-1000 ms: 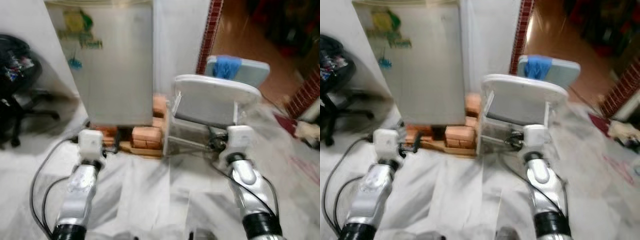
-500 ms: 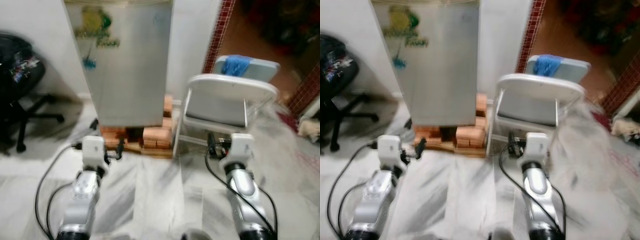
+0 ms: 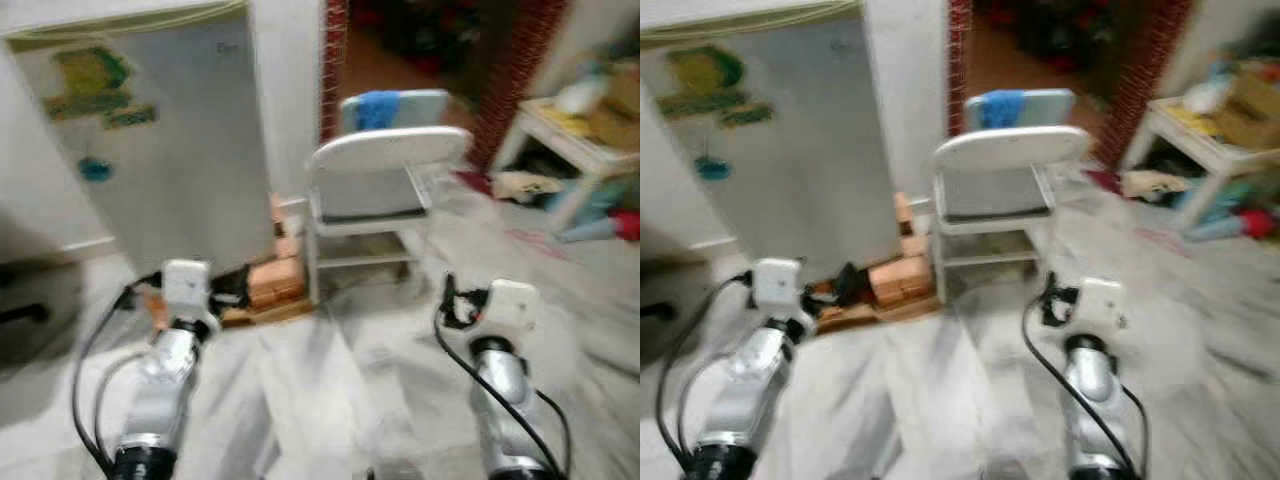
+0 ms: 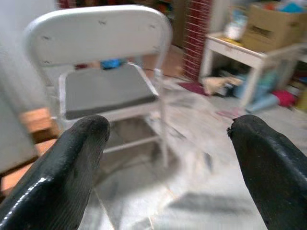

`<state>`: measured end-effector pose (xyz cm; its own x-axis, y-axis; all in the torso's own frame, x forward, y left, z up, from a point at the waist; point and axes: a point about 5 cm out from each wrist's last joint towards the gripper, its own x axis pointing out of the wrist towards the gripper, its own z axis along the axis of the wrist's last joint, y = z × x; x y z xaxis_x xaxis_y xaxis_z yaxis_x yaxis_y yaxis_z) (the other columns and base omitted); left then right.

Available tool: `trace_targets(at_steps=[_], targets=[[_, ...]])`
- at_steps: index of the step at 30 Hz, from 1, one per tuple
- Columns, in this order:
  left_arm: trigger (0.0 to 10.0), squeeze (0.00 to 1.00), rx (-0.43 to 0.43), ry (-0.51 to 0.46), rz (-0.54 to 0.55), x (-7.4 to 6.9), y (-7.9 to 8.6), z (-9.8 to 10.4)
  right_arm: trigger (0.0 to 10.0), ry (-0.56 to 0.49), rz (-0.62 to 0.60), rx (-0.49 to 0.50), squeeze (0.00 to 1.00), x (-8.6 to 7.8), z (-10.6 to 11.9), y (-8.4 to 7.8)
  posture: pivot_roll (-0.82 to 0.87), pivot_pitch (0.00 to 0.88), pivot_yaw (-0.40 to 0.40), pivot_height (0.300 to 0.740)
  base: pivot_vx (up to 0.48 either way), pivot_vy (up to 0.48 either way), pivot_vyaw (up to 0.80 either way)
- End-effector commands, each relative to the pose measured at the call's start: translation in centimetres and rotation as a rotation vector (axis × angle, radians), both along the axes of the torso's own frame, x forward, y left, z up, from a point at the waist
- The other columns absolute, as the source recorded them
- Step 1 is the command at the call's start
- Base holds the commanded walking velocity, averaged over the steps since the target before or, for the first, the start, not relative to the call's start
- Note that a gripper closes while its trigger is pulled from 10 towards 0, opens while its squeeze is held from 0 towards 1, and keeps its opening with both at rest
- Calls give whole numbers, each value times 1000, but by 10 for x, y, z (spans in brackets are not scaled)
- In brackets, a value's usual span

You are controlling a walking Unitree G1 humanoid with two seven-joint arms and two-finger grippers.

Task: Restocking fridge

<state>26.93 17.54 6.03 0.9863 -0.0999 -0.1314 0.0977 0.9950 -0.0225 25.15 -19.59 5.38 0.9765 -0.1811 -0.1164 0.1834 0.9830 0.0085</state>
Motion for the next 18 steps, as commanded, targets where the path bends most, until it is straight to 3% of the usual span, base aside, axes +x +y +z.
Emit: trace_targets(at_steps=[1,7,18], targets=[[10000,0,-15,-18,-20,4,-9,5,10000,-1,-5,-6,0,3,2,-4,-67,0,29,740,0,480,-800],[10000,0,-11,0,-39,-2,-11,-1,10000,-12,9,-3,0,8,7,-1,-62,0,13,740,0,474,-800],[10000,0,0,-4,-73,-4,-12,-1,10000,-47,17,-12,0,19,18,-4,-65,0,-3,740,0,0,-800]])
